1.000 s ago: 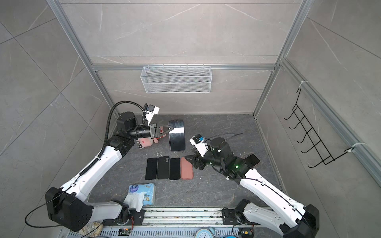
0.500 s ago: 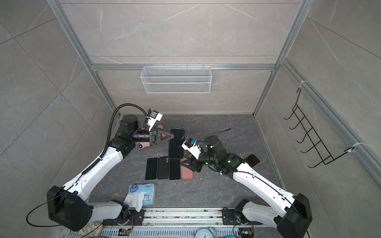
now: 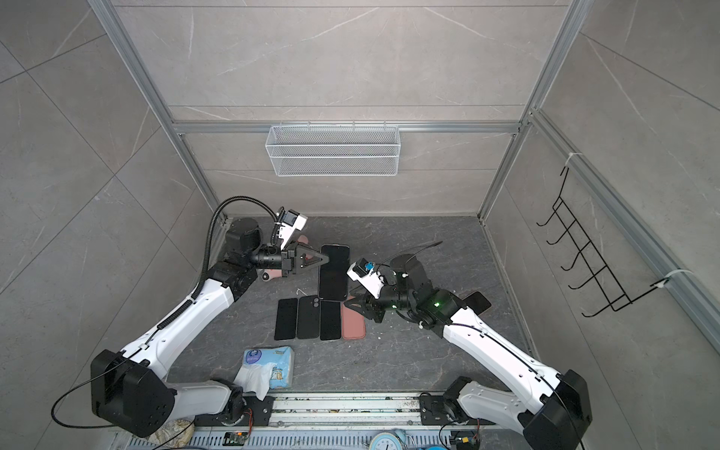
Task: Take the phone out of the phone case
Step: Remove the phone case from the phone.
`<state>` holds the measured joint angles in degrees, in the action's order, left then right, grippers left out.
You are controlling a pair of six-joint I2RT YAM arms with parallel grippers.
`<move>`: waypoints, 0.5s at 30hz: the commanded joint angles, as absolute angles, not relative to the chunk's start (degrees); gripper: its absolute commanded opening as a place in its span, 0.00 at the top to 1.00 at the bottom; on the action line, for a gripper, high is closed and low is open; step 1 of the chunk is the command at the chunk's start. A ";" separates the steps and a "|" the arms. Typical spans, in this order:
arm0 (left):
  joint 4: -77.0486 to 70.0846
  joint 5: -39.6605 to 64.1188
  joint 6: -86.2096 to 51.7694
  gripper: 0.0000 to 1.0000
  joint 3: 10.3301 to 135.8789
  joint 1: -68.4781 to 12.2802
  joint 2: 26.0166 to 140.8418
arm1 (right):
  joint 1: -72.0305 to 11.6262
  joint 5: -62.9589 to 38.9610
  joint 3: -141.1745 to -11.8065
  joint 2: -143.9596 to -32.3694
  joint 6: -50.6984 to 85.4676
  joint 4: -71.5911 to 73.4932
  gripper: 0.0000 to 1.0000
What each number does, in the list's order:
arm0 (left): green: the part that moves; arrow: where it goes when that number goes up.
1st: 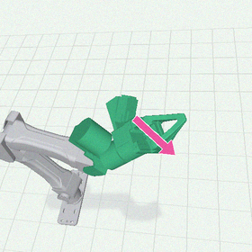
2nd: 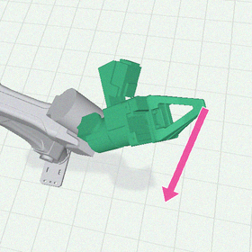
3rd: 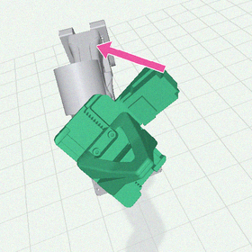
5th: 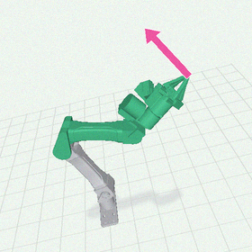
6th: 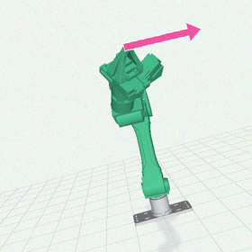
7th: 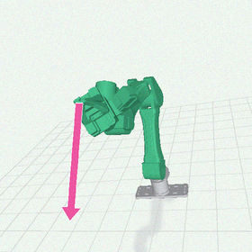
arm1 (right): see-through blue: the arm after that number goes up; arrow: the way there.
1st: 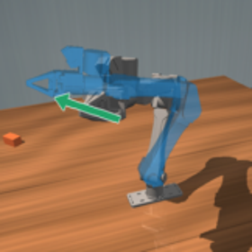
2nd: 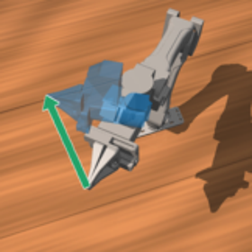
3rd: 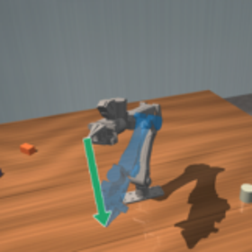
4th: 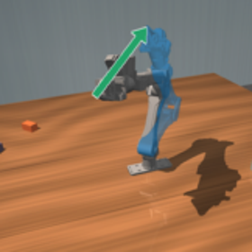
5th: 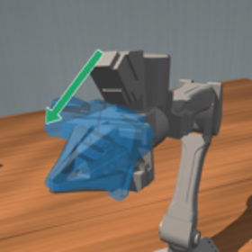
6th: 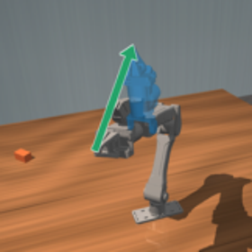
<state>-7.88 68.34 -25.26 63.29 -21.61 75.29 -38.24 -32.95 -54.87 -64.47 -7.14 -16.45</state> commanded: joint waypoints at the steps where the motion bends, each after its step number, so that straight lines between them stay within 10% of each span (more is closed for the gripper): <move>1: -13.86 71.12 -27.00 1.00 63.19 -21.53 73.98 | -37.70 -35.08 -55.60 -63.64 -7.77 -14.78 0.63; 15: -17.93 71.52 -29.52 1.00 62.06 -21.62 74.73 | -37.25 -40.11 -55.24 -65.49 -6.78 -11.87 0.67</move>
<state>-13.08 69.25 -28.34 61.54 -21.61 75.35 -37.47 -38.30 -54.87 -64.86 -7.09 -13.41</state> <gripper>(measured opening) 0.103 0.336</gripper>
